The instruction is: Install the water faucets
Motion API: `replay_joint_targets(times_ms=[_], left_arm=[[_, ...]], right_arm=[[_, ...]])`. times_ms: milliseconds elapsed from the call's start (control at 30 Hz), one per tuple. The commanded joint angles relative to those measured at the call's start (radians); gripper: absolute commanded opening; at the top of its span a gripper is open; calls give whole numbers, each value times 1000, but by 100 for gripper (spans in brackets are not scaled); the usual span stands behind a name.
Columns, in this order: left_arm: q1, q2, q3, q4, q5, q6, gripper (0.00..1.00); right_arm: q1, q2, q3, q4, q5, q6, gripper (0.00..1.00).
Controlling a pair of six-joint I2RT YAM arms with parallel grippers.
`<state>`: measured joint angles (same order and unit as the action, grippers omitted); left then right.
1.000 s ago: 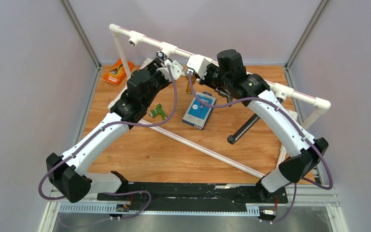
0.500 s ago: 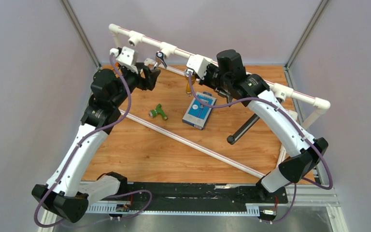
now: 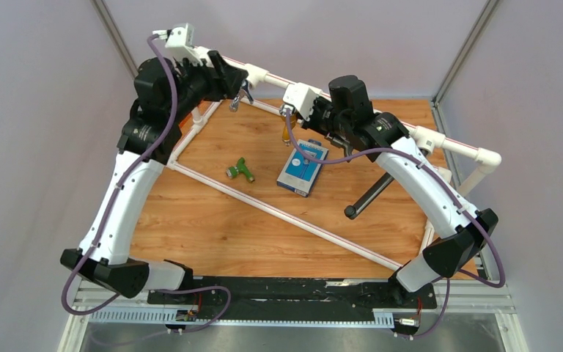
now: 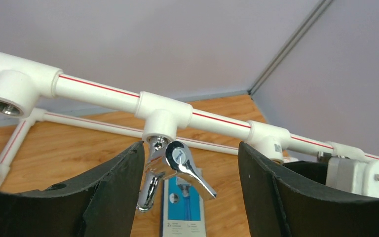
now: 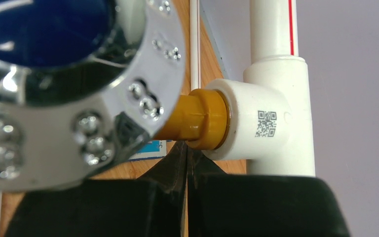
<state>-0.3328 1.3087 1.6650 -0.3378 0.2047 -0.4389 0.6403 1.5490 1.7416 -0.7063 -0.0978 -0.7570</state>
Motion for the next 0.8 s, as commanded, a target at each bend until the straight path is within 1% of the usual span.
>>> replay_joint_targets(times_ms=[0,33,100,200,300,400,533,633,667,733,767], left_arm=[[-110,69,128,-208,-197,127,75],[-130,90,162,-230,-270,178,75],[-167,115,200,-273,-354,225,75],[-199,139,223,-299,-447,325,75],[-241,181,263,-332,-481,391,75],[-264,228,335,-417,-545,460,75],[-279,282,400,-504,-617,488,75],[-279,282,398,-527,-622,490,75],[-279,281,397,-532,-610,493,74],[-279,279,394,-550,-575,505,67],[-279,281,394,-558,-556,511,59]], right_arm=[[39,26,-34,-121,-31,10,0],[39,26,-34,-121,-29,10,0],[39,28,-34,-121,-31,10,0],[39,31,-34,-122,-31,12,0],[41,29,-36,-121,-29,10,0],[41,29,-36,-121,-28,10,0],[41,29,-36,-121,-28,12,0],[41,29,-37,-120,-26,10,0],[41,29,-37,-121,-28,10,0],[41,31,-37,-117,-28,10,0],[41,31,-37,-119,-29,10,0]])
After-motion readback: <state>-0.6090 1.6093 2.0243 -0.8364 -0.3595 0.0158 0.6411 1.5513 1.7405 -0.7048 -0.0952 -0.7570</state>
